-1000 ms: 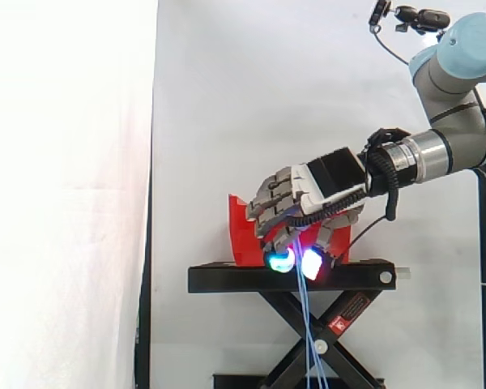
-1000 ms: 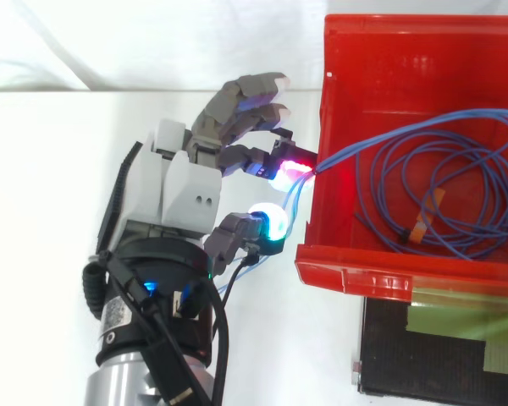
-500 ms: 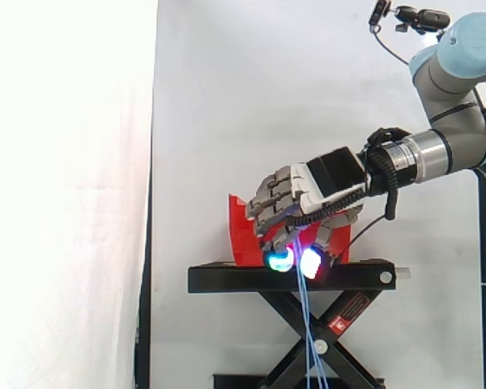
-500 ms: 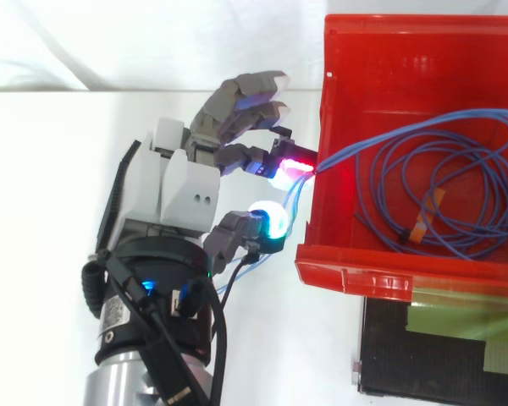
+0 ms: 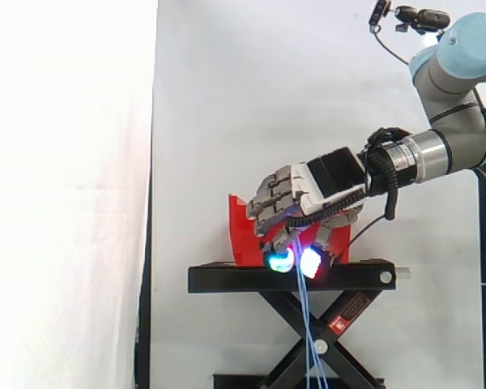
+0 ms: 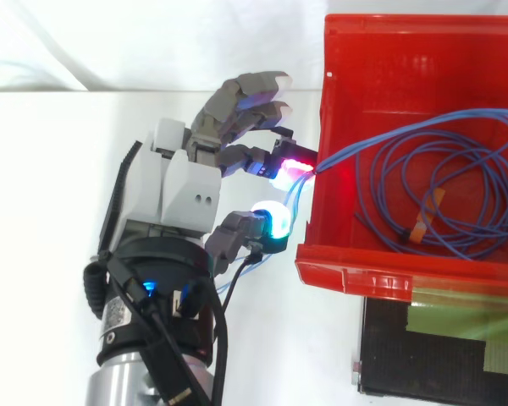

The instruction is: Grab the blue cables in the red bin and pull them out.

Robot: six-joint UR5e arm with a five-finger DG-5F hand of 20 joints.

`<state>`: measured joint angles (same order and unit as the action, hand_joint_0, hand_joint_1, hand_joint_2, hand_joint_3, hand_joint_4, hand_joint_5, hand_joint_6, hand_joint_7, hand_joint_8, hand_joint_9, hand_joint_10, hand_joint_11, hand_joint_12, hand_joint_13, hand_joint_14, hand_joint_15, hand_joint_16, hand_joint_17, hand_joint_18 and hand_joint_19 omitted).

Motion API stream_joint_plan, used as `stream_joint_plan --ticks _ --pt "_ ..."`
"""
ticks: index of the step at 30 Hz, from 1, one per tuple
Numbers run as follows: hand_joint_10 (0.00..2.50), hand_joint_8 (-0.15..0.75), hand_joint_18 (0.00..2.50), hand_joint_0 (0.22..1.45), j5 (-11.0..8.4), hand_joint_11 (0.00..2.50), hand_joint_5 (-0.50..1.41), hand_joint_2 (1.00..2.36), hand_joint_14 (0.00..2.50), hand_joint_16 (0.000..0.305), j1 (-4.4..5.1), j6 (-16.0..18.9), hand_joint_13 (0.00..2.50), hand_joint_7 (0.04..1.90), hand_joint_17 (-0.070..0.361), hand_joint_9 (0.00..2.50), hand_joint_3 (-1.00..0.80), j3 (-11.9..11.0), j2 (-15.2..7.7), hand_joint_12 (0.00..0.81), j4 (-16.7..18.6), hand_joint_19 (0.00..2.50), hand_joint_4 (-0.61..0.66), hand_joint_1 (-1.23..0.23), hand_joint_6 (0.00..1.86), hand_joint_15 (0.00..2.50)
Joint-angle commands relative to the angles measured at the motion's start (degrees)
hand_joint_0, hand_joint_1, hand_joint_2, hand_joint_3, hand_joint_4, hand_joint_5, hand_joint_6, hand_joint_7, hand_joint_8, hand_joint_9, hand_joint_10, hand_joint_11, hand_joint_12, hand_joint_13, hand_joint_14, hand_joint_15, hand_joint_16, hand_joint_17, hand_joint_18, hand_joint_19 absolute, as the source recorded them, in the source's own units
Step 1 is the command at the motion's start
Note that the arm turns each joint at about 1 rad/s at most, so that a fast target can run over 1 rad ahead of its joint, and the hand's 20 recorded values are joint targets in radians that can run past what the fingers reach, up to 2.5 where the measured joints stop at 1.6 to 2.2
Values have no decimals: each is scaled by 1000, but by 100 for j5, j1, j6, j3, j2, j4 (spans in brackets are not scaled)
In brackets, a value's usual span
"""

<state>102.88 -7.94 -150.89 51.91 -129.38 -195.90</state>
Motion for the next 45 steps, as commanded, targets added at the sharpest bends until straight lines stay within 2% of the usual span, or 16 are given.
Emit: stream_joint_plan --ticks 1,7,14,16,17,20,30,45 --pt "17 307 480 829 -5 562 889 1000 19 43 -5 -41 544 824 97 725 -1000 -5 0 348 -1 650 100 -838 13 545" --pt "15 310 482 831 -14 570 943 1000 17 43 -5 -67 550 810 97 747 -1000 -5 0 349 8 643 98 -838 15 546" --pt "16 319 496 839 -14 576 1050 1000 19 43 -5 -67 560 825 96 797 -1000 -5 0 345 8 649 183 -832 1 547" --pt "15 317 500 843 -14 569 1040 1000 17 43 -5 -67 566 768 96 803 -1000 -5 0 345 8 649 203 -831 114 551" --pt "15 321 509 848 -14 576 1026 1000 19 43 -5 -67 571 699 96 816 -1000 -5 0 344 -1 650 217 -827 249 552" --pt "17 320 512 862 -14 580 1011 1000 19 42 12 -67 580 637 95 841 -1000 3 -8 342 -9 651 223 -816 381 552" --pt "17 316 524 899 -14 596 1011 1000 17 41 56 -59 595 578 93 877 -1000 3 0 338 8 649 214 -793 488 555" --pt "15 320 539 927 -23 600 1014 1000 17 41 109 56 611 560 92 898 -1000 3 0 338 -36 645 224 -781 532 551"
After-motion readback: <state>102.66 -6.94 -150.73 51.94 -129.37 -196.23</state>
